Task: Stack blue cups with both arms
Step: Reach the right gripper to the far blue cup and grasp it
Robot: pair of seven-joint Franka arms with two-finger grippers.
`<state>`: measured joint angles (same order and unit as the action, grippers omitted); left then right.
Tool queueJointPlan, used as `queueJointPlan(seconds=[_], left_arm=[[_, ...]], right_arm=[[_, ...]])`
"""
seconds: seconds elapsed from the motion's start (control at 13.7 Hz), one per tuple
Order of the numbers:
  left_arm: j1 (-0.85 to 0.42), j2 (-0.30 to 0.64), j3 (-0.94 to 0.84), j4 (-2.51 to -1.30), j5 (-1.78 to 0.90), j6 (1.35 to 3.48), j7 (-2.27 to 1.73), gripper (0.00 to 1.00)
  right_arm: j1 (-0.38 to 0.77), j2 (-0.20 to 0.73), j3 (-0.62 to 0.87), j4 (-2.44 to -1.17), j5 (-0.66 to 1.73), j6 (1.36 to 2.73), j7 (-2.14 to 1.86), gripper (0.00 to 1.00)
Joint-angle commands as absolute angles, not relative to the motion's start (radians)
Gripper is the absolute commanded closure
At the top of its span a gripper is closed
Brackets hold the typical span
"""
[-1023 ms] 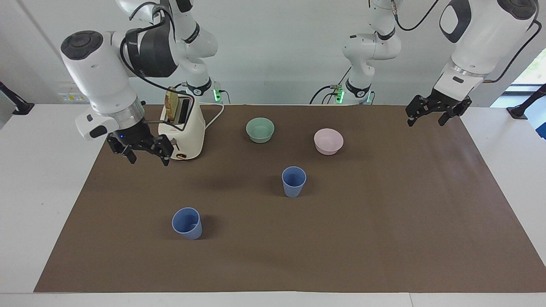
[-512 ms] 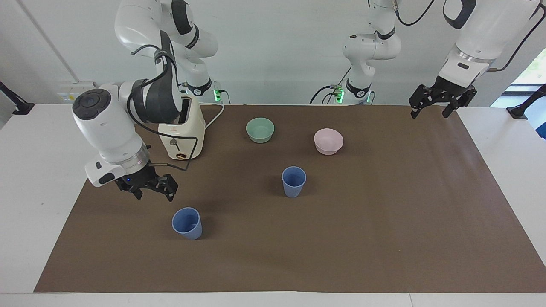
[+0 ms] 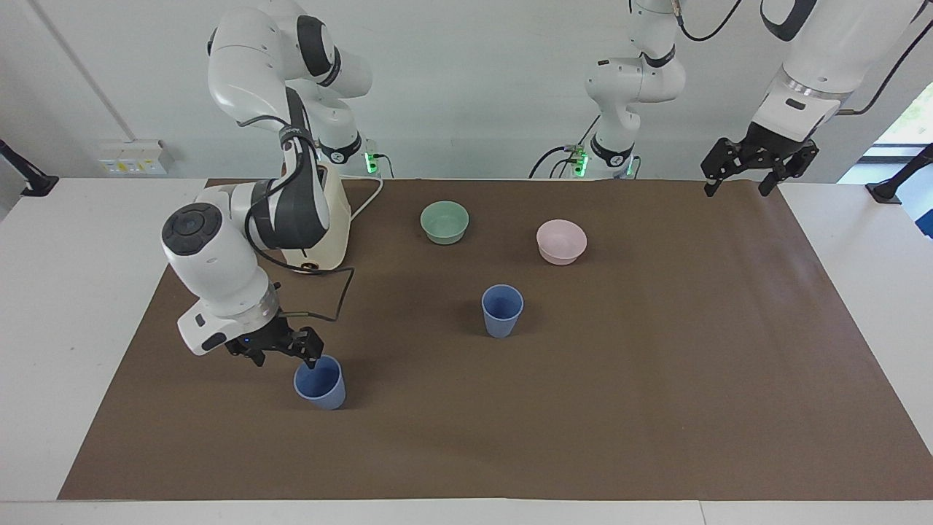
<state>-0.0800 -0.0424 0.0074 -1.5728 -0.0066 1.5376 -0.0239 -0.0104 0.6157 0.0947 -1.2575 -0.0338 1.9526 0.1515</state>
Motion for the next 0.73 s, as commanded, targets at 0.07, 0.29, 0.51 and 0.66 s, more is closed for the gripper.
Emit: queueJointPlan(seconds=[0.07, 0.29, 0.51, 0.66], left_arm=[[-0.069, -0.043, 0.006, -1.565, -0.02, 1.519, -0.015, 0.0], [-0.069, -0.043, 0.006, -1.565, -0.02, 1.519, -0.015, 0.0], [-0.069, -0.043, 0.006, -1.565, -0.02, 1.519, -0.015, 0.0], [-0.069, -0.043, 0.006, -1.565, -0.02, 1.519, -0.015, 0.0]], right_arm=[[-0.006, 0.626, 0.097, -1.287, -0.051, 2.008, 0.127, 0.02], [-0.005, 0.626, 0.097, -1.29, -0.051, 2.013, 0.127, 0.07], [-0.003, 0.624, 0.097, -1.308, -0.054, 2.046, 0.129, 0.11], [-0.005, 0.624, 0.097, -1.33, -0.054, 2.065, 0.132, 0.18]])
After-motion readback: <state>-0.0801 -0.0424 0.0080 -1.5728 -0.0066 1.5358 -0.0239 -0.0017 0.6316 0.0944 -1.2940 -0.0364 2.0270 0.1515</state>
